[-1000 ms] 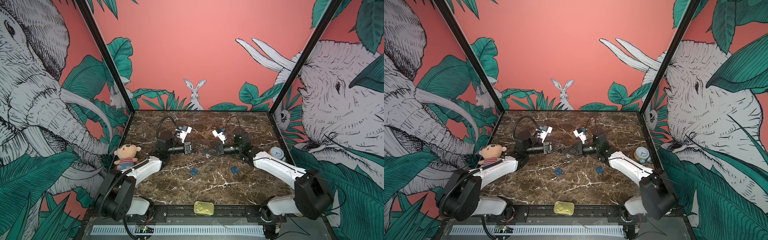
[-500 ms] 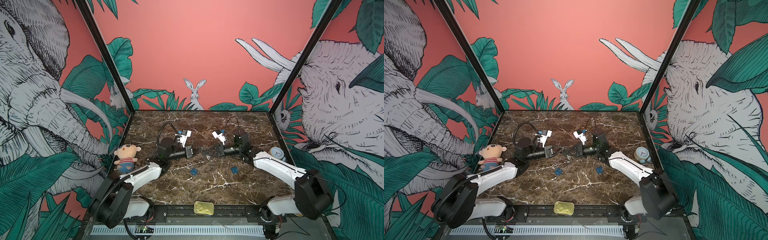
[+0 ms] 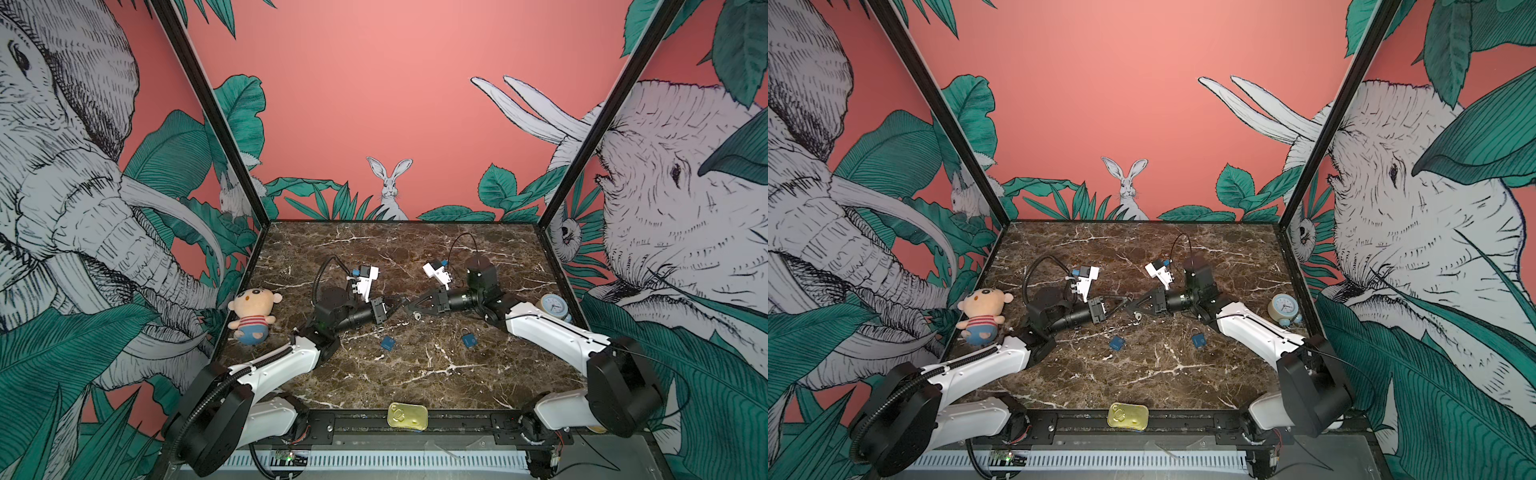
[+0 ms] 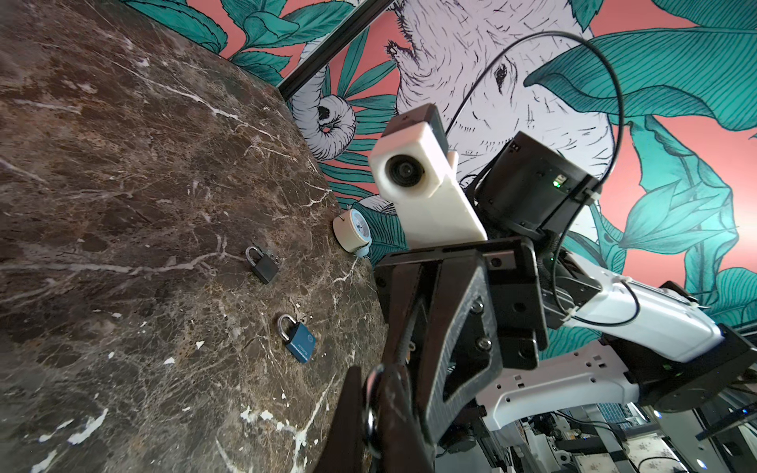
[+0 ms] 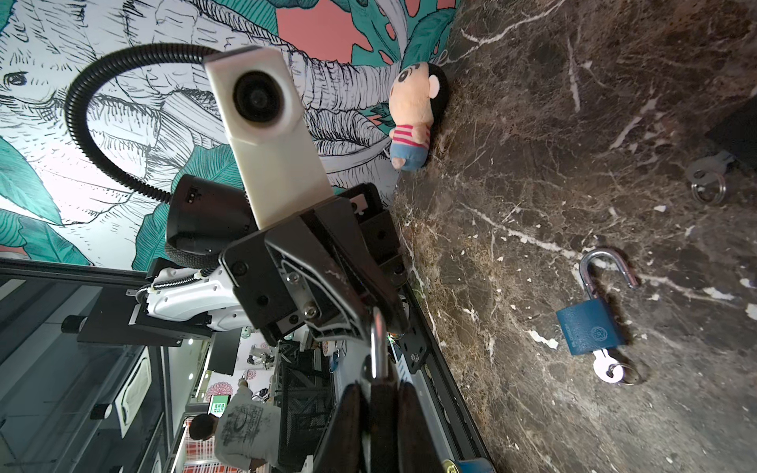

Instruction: Lock with the key

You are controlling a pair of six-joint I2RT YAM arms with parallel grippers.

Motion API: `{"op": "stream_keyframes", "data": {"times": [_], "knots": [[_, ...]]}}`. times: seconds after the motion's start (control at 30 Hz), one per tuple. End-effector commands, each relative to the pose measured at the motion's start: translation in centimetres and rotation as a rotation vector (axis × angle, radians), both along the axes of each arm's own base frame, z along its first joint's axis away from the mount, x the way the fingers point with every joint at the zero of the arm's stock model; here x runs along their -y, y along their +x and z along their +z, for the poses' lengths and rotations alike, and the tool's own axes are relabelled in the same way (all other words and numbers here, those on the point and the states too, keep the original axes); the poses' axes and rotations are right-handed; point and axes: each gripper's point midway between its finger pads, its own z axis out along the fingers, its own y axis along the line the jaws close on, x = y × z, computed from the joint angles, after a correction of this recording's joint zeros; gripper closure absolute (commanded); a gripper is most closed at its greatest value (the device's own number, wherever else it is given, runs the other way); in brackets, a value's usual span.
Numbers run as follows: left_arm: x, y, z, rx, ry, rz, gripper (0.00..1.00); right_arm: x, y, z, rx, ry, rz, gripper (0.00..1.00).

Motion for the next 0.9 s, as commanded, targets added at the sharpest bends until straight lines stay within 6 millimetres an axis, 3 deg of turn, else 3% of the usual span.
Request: {"op": "stream_keyframes", "data": {"times": [0.0,0.27,0.63,0.83,0.87], "knots": [[1.9,-7.4,-4.2,-0.123,0.133,-0.32,1.0,-0.9,3.3,6.9,0.348,0.152,-0.089,1.0],[2.5,-6.0,-2.4,-0.091,0.133,-0.342,1.0,0.2,2.1,2.8,0.331,0.004,-0.079,1.0],[1.8,-3.6,-0.6,-0.089,0.094,-0.296,1.0,0.4,2.1,1.8,0.324,-0.02,-0.083,1.0],[-1.1,0.0,-1.6,-0.096,0.133,-0.089,1.0,0.5,2.1,1.6,0.326,-0.02,-0.088,0.69],[-1.5,0.5,-1.8,-0.102,0.137,-0.064,1.0,0.6,2.1,1.6,0.328,-0.02,-0.09,0.68]]}}
